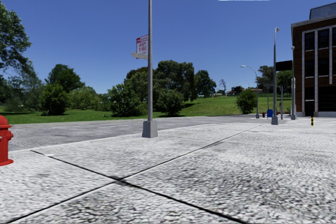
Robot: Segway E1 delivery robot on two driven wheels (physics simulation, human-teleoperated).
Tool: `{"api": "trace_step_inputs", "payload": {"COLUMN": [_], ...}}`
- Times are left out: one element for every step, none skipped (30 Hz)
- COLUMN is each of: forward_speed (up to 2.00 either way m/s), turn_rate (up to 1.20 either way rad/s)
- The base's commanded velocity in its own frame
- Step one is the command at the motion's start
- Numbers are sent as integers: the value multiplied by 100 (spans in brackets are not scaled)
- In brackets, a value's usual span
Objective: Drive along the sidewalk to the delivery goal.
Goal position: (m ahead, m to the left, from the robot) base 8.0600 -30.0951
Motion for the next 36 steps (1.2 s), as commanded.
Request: {"api": "trace_step_inputs", "payload": {"forward_speed": [84, 84, 84, 84, 83, 83, 83, 83, 83, 83, 83, 83, 83, 83, 83, 83, 83, 83, 83, 83, 83, 83, 84, 86, 86, 87, 87, 87, 87, 88, 90, 90, 92, 95, 100, 100], "turn_rate": [-34, -34, -34, -34, -34, -33, -33, -28, -27, -27, -27, -26, -26, -26, -26, -26, -26, -26, -26, -27, -27, -27, -27, -29, -29, -39, -45, -45, -46, -47, -47, -47, -47, -47, -47, -47]}}
